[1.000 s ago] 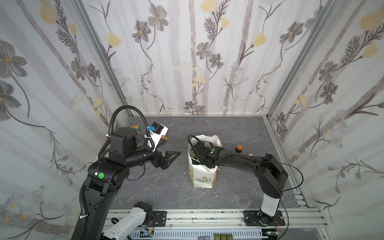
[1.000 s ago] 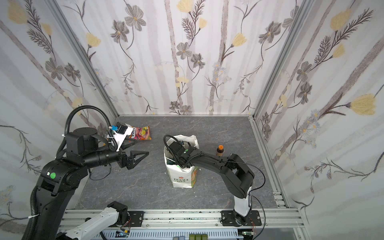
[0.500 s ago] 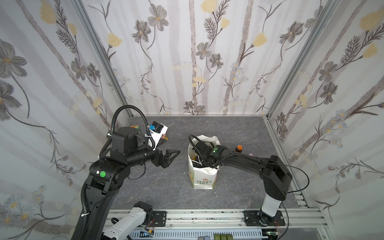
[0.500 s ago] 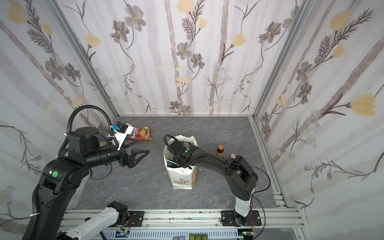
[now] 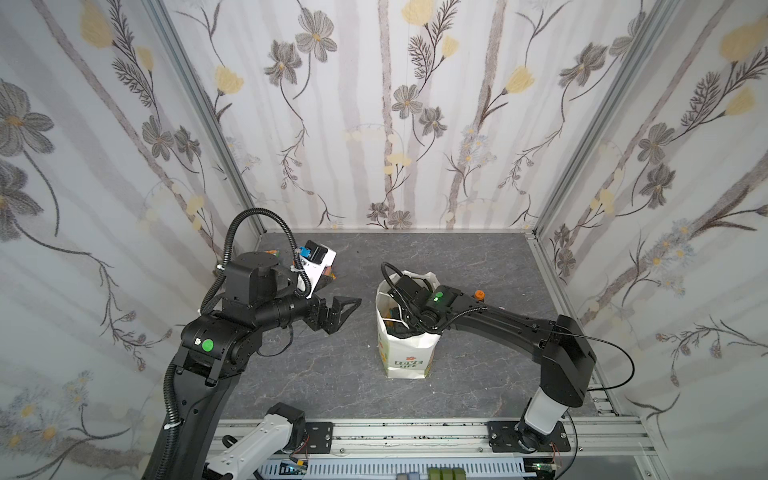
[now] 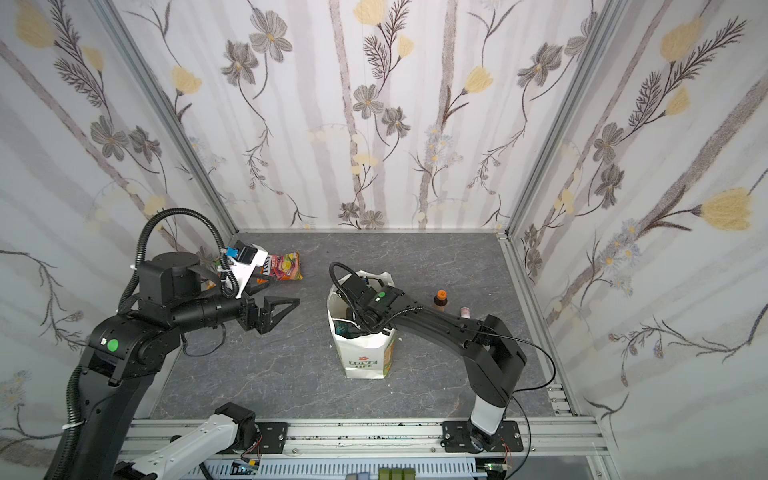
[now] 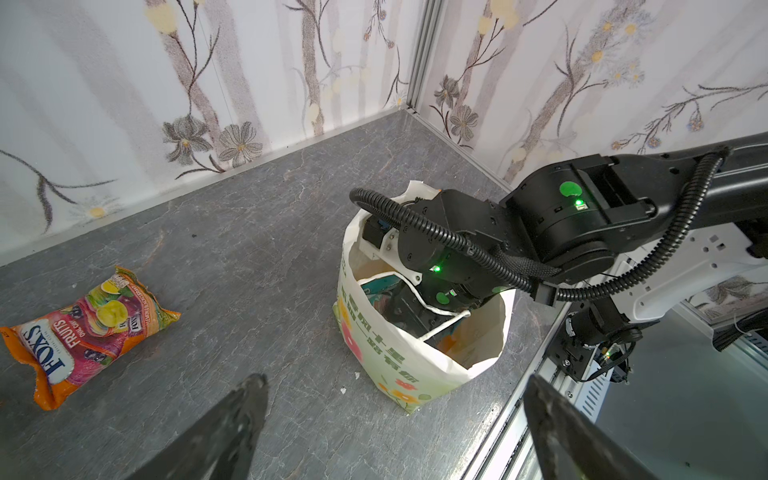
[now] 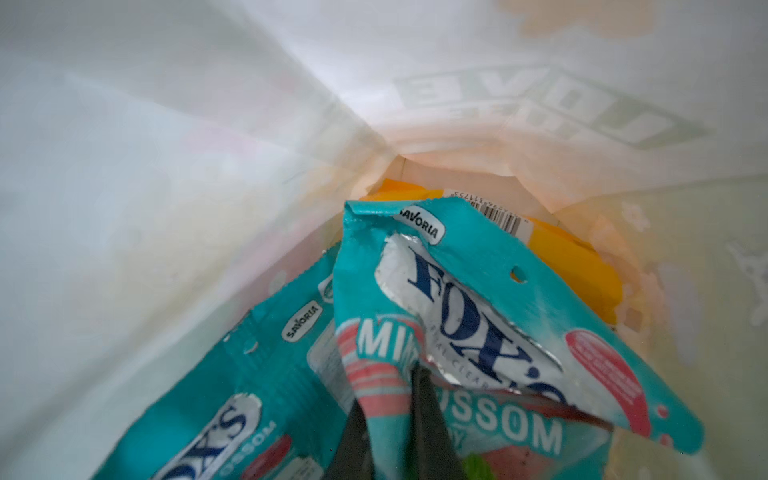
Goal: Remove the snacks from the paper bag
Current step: 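Grasp the teal Fox's Mint Blossom packet inside the bag with the right gripper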
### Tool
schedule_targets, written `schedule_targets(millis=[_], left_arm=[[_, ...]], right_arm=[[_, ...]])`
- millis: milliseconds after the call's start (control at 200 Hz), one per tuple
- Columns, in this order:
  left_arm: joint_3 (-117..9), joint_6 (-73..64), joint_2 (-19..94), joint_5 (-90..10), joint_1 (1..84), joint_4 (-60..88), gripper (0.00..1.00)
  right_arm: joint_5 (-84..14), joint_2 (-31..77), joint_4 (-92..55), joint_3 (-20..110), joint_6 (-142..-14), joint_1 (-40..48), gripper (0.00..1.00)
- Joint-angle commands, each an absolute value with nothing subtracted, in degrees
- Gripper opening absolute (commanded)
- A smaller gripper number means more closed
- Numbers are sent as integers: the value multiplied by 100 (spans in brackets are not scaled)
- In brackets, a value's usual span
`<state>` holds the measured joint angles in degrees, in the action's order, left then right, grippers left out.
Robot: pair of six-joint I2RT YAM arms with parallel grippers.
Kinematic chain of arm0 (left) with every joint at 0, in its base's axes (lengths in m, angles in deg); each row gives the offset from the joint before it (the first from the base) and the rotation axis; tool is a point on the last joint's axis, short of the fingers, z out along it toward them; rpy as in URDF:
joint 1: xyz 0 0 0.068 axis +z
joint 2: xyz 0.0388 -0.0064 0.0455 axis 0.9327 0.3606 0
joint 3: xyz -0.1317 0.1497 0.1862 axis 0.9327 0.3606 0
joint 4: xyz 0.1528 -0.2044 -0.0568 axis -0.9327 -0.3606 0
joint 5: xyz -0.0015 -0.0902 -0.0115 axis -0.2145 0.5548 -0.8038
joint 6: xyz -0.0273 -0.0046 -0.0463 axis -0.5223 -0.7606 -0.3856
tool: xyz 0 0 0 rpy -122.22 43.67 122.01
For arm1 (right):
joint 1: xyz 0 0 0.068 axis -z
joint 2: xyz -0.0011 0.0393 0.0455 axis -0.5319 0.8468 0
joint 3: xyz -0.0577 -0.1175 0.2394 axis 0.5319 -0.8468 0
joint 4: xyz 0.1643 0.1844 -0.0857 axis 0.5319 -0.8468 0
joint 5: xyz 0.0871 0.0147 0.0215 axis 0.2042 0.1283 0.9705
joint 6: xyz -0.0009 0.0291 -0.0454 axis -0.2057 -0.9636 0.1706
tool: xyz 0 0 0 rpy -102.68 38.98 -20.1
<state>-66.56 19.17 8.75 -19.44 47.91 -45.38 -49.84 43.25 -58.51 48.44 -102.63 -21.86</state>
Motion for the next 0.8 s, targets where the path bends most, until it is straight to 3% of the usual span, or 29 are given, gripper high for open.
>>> schedule_targets(millis=[0,794], left_arm=[[-6673,1901,852,-1971,4781,-4381,97],[-6603,1849,791,-2011,4784,-4352,97]], right_arm=[[-5067,4223,-5835,4973,-10231,-2184,0],[-5532,4017,-6475,5884,-10089,-2147,0]])
